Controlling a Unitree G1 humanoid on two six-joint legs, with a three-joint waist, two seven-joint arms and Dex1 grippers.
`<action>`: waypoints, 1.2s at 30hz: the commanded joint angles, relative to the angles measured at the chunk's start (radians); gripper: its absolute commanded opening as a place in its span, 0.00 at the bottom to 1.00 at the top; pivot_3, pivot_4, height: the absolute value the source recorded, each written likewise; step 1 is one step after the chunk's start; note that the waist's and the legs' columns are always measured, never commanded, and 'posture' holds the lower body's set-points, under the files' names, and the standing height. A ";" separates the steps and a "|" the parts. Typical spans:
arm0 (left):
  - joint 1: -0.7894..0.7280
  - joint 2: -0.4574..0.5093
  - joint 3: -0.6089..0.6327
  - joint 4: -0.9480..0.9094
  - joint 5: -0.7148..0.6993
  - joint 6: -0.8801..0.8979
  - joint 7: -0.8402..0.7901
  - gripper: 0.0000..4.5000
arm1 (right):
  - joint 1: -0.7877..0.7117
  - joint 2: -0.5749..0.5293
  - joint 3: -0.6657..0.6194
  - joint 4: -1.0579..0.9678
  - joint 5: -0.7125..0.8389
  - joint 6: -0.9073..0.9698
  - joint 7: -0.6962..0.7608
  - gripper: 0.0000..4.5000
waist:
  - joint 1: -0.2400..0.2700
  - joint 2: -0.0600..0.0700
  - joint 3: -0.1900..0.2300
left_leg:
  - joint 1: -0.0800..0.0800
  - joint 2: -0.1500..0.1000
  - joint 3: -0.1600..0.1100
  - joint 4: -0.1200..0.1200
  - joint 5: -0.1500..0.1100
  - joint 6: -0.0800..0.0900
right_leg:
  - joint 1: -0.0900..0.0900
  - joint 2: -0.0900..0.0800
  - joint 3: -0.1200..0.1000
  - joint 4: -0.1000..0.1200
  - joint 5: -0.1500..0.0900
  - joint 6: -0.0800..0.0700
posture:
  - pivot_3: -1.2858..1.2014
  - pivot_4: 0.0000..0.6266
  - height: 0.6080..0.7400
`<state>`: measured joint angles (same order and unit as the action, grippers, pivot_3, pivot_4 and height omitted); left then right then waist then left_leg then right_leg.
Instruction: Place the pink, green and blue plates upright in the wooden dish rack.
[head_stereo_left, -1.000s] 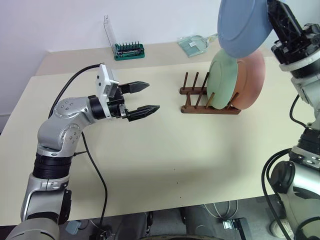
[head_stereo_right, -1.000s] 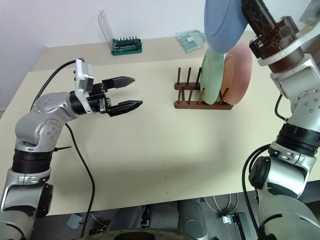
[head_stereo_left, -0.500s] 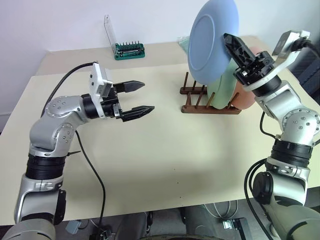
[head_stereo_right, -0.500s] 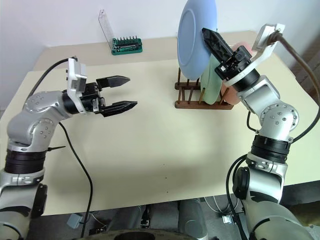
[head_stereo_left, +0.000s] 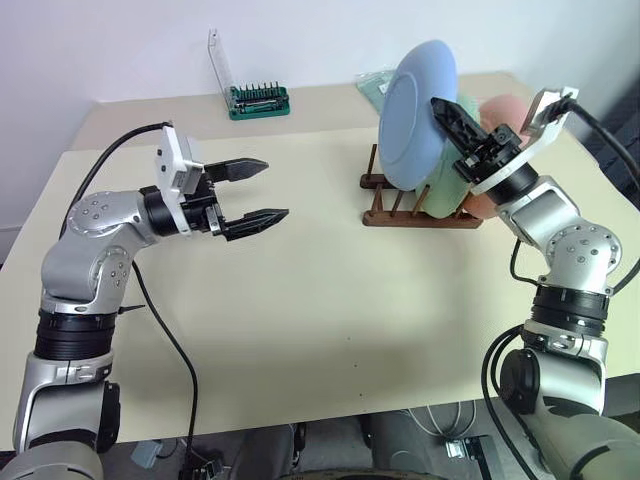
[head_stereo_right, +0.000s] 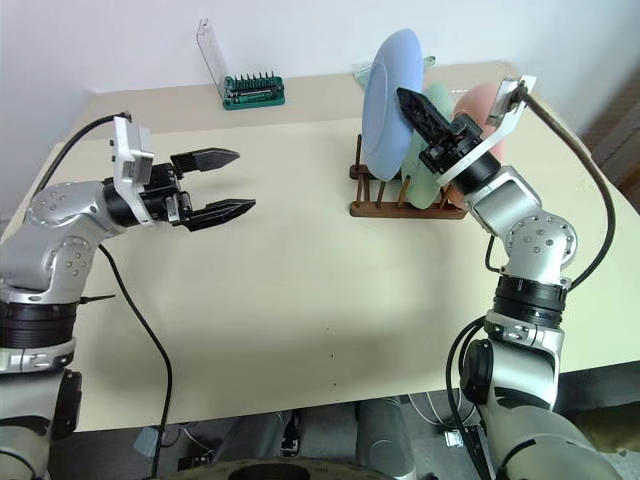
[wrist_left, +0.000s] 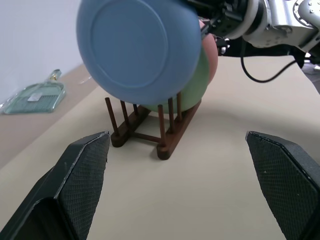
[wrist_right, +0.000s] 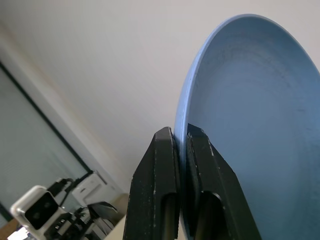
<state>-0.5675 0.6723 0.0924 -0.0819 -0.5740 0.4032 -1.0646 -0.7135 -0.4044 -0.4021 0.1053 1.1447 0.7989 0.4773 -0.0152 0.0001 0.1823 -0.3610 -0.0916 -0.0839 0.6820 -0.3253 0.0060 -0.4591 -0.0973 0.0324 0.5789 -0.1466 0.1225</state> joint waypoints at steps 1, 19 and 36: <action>-0.016 0.003 0.018 -0.015 0.008 -0.022 0.008 1.00 | 0.001 0.008 0.003 -0.029 -0.005 -0.007 0.015 0.01 | 0.000 0.000 0.000 | 0.000 0.000 0.000 0.000 0.000 0.000 | 0.000 0.000 0.000 0.000 0.000 0.000 | 0.52 0.24 1.00; -0.028 -0.014 0.021 -0.010 0.015 -0.027 0.030 1.00 | -0.023 -0.005 -0.003 -0.094 -0.037 -0.060 0.107 0.99 | 0.000 0.000 0.000 | 0.000 0.000 0.000 0.000 0.000 0.000 | 0.000 0.000 0.000 0.000 0.000 0.000 | 0.52 0.24 1.00; -0.027 -0.044 0.018 -0.012 -0.003 -0.007 0.029 1.00 | 0.206 -0.426 -0.111 -0.180 -0.075 -0.046 0.424 0.36 | 0.007 0.000 0.000 | -0.002 0.000 0.000 0.000 -0.001 0.001 | 0.000 0.000 -0.001 -0.001 0.000 0.000 | 0.52 0.24 1.00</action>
<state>-0.5884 0.6265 0.0926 -0.0797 -0.5663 0.4051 -1.0391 -0.5109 -0.7949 -0.4661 -0.0354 1.0733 0.7467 0.8513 -0.0085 -0.0002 0.1823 -0.3636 -0.0917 -0.0839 0.6825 -0.3259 0.0072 -0.4589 -0.0975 0.0317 0.5779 -0.1465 0.1227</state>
